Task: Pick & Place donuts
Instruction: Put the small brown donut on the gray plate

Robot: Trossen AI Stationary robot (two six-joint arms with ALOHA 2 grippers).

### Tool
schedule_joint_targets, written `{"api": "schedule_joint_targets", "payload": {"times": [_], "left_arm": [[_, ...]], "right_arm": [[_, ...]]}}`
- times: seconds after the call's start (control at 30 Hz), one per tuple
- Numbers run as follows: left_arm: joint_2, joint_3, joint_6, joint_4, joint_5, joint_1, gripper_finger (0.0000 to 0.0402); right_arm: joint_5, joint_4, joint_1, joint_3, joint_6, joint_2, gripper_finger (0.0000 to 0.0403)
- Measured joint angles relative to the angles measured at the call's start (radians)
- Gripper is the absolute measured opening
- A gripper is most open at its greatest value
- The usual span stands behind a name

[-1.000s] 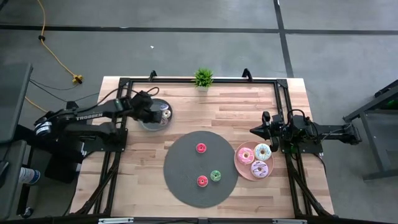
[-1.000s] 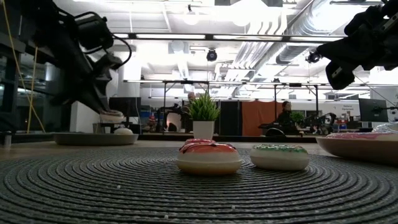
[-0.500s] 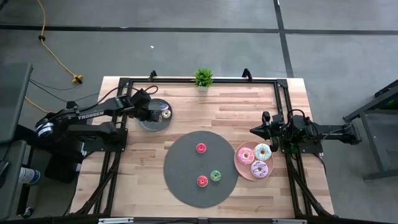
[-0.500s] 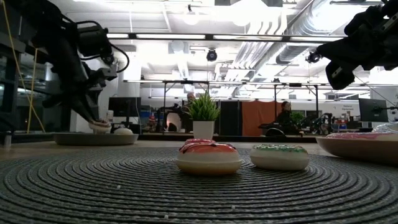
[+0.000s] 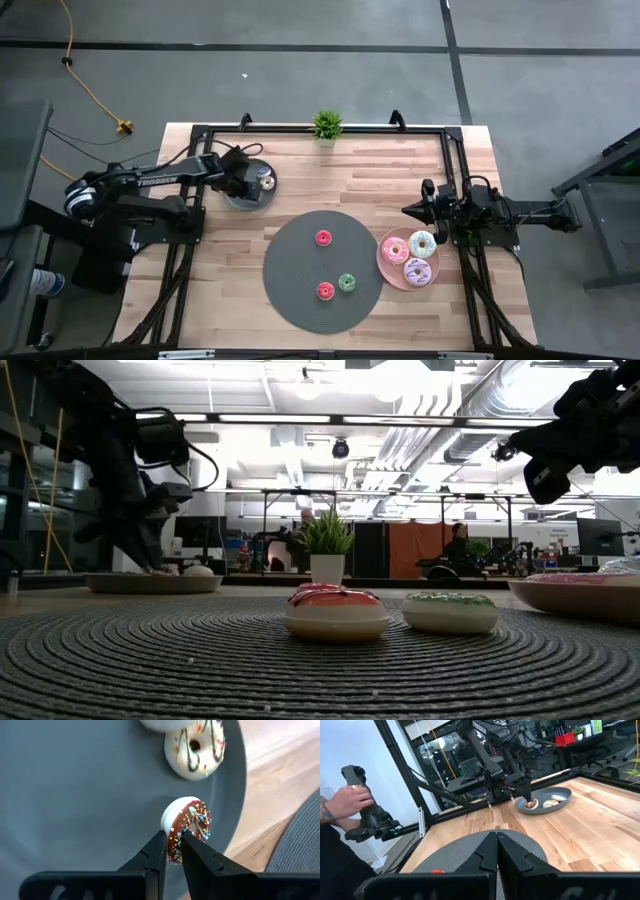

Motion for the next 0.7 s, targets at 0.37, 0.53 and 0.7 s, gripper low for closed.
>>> {"api": "schedule_joint_targets", "payload": {"times": [0.37, 0.53, 0.7], "left_arm": [[0.026, -0.001, 0.054, 0.065, 0.022, -0.002, 0.0056], [0.026, -0.001, 0.057, 0.059, 0.022, -0.002, 0.0076], [0.034, -0.001, 0.100, 0.060, 0.028, -0.002, 0.0106]], "right_arm": [[0.000, 0.000, 0.000, 0.000, 0.000, 0.000, 0.0000], [0.000, 0.000, 0.000, 0.000, 0.000, 0.000, 0.0000], [0.000, 0.000, 0.000, 0.000, 0.000, 0.000, 0.0000]]}}
